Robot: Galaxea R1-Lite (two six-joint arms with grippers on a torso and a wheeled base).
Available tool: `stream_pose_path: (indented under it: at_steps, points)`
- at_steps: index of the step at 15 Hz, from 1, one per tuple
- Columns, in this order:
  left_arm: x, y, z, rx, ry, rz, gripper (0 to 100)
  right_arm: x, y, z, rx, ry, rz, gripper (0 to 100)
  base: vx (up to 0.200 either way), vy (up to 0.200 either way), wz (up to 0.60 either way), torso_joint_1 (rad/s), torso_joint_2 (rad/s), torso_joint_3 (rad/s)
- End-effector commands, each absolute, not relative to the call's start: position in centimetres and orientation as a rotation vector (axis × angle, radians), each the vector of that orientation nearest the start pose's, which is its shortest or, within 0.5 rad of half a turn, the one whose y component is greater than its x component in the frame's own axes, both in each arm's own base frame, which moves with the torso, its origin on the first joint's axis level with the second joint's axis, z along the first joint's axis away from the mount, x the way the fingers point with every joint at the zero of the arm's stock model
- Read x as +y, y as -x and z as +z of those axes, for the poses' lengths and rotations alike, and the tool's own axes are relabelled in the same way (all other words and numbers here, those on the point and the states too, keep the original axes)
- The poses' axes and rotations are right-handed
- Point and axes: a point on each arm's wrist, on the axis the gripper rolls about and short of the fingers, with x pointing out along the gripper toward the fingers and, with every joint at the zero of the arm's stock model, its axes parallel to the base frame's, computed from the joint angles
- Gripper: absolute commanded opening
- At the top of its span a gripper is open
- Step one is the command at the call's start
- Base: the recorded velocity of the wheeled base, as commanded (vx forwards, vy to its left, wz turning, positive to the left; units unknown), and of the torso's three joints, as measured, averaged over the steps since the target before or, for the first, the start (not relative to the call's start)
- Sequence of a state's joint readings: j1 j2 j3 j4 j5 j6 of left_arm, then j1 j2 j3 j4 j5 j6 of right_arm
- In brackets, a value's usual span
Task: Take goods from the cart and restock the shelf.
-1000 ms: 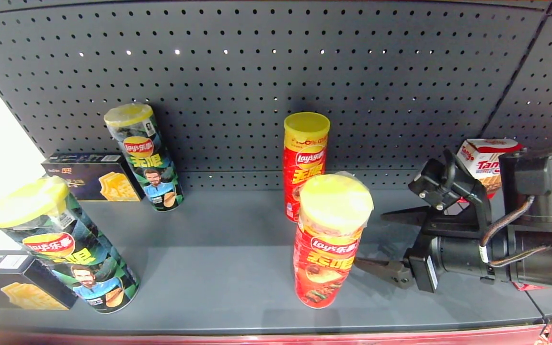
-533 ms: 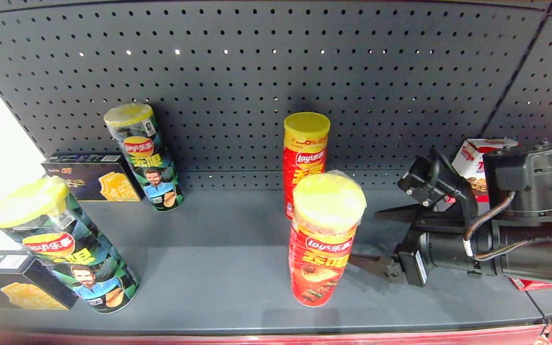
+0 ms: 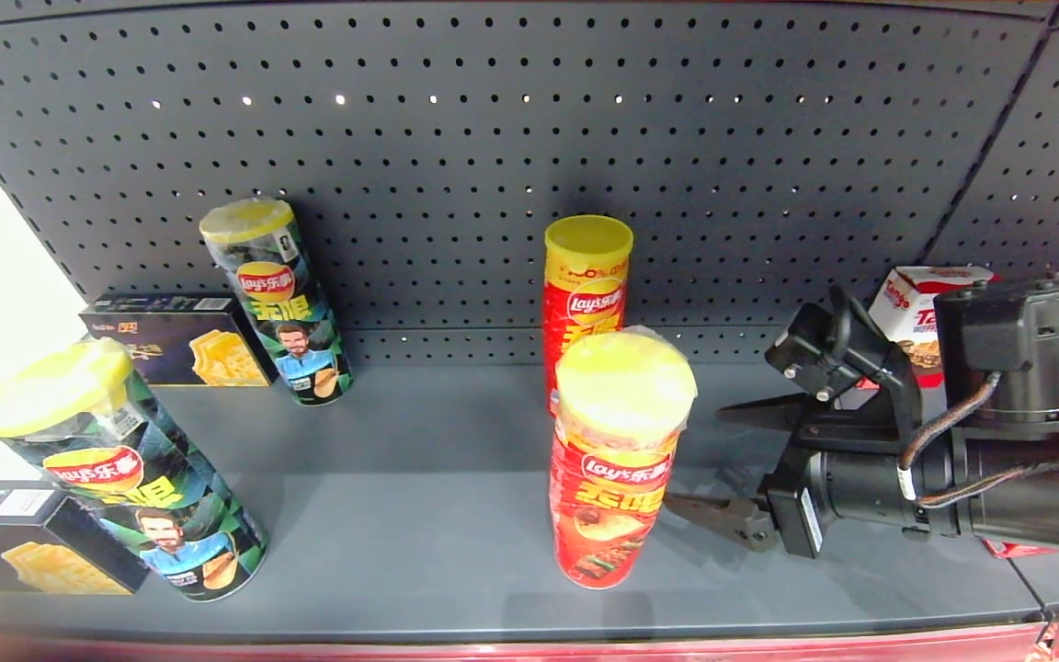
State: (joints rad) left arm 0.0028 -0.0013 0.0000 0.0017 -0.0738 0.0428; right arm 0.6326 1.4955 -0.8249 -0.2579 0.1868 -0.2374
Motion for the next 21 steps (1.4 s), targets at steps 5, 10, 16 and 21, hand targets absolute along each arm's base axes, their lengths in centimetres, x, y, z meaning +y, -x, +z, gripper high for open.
stream_pose_path:
  at_steps: [5,10,16,21]
  points:
    - [-0.17,2.29,7.53,0.0,-0.043,-0.071,100,15.44,-20.25,20.69,0.322,0.317,0.856,100,0.0,0.0,0.0,0.0,0.0,0.0]
    - [-0.17,2.29,7.53,0.0,-0.043,-0.071,100,15.51,-20.21,20.85,0.316,0.316,0.86,100,0.0,0.0,0.0,0.0,0.0,0.0]
    - [-0.17,2.29,7.53,0.0,-0.043,-0.071,100,15.61,-20.22,20.8,0.318,0.317,0.863,100,0.0,0.0,0.0,0.0,0.0,0.0]
    - [-0.17,2.29,7.53,0.0,-0.043,-0.071,100,15.74,-20.39,20.5,0.329,0.32,0.863,100,0.0,0.0,0.0,0.0,0.0,0.0]
